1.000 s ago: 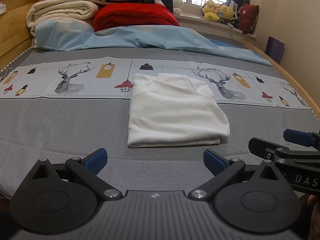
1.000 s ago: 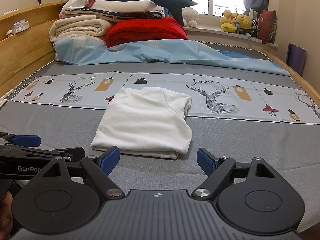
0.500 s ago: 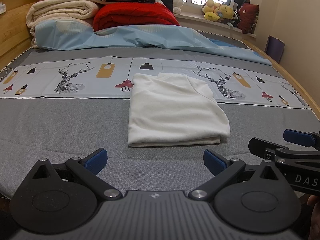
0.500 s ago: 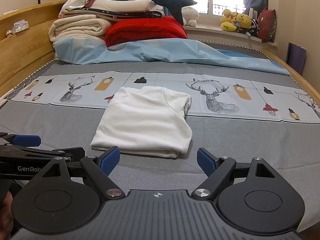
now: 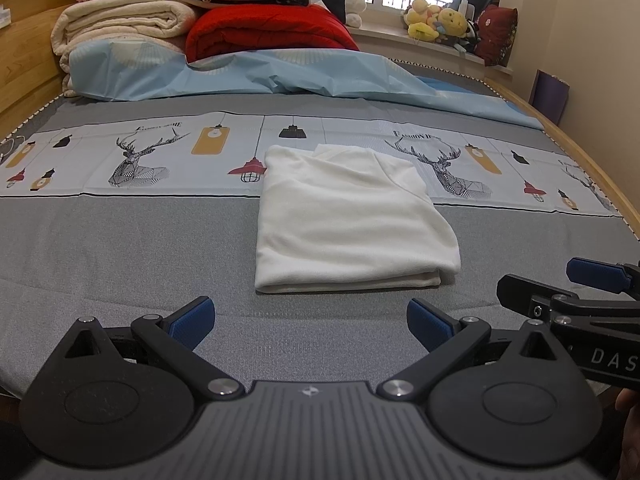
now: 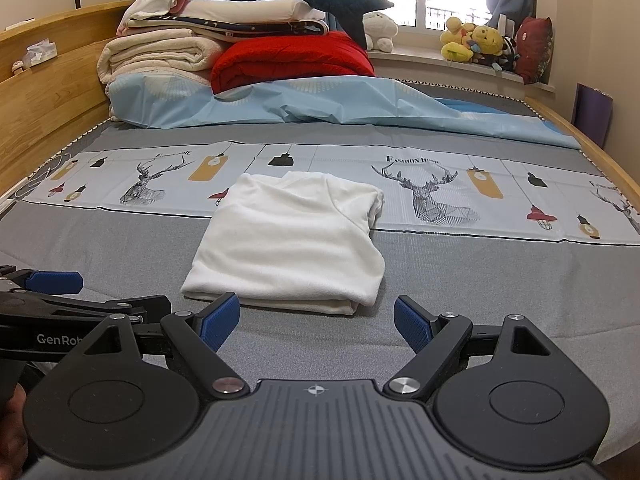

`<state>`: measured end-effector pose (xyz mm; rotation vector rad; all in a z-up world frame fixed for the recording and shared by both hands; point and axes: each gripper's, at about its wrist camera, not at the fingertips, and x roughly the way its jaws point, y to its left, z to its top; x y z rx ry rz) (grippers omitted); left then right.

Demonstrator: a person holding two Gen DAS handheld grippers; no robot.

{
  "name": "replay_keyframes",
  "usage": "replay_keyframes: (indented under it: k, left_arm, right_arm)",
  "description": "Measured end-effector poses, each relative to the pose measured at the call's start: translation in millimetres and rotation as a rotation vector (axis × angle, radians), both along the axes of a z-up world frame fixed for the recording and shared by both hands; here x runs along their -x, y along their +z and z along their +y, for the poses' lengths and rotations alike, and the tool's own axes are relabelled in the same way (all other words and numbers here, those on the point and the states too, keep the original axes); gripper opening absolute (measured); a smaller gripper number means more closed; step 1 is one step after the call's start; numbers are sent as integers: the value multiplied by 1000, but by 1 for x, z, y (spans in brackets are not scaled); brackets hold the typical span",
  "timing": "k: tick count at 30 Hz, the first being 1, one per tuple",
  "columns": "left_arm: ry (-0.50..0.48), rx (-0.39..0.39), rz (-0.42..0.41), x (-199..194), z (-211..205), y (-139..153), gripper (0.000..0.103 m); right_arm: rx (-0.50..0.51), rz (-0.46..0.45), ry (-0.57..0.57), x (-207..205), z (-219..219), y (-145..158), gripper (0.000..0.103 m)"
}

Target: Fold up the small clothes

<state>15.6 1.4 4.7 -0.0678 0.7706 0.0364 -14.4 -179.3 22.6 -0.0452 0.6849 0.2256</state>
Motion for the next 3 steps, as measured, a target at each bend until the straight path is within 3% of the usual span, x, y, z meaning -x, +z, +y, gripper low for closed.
replay_keyframes:
  k: [3]
  left_arm:
    - [1, 0, 1, 0, 0, 0, 102]
  right_arm:
    - [0, 0, 0, 0, 0, 0, 85]
